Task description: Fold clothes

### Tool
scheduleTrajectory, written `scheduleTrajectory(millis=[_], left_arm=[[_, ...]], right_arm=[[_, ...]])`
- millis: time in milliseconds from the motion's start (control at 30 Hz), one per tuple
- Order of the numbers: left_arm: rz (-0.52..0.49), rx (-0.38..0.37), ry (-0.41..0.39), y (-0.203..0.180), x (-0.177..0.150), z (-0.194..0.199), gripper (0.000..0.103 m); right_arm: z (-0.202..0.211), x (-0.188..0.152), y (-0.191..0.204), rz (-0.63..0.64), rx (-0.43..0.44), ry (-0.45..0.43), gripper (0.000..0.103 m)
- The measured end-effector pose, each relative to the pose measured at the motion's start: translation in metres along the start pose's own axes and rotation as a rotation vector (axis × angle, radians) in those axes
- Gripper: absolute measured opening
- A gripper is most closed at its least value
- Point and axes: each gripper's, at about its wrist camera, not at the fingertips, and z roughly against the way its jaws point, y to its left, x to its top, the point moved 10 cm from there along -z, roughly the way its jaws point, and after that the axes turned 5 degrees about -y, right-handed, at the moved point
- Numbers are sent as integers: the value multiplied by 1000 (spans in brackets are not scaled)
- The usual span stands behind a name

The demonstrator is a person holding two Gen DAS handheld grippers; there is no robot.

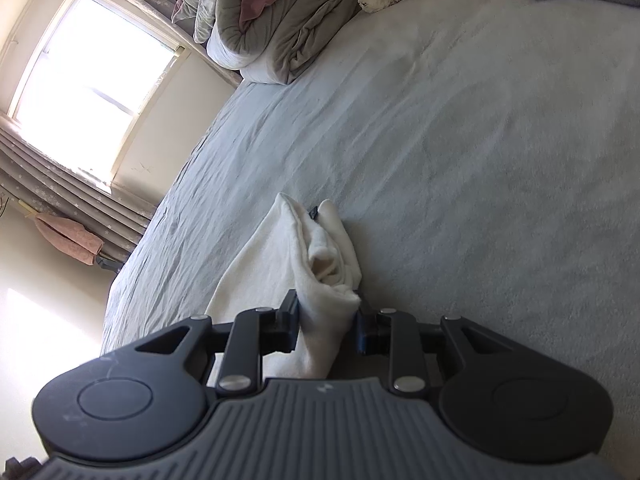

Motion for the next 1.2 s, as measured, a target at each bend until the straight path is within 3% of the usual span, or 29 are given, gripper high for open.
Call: scheduleTrajectory(millis=[300,400,600,800,967,1200], left_arm=[[-74,-65,-42,-1,-23,25,95],[-46,-147,-14,13,-14,29,95],[-16,-163,-55,69,6,40,95],[139,-212,79,89,-20,14,93],[195,-218,70,102,-18,16,93],[512,-283,148,154,-14,12,93]], right_arm=[[-2,0,0,-6,0,1,30],[-2,0,-1,-12,2,2,30],[-3,-1,-4,-42,5,5,35],[-1,-5,0,28,-9,-25,34],[7,1,21,160,11,-108,29],[21,-4,69,479,42,-232,28]])
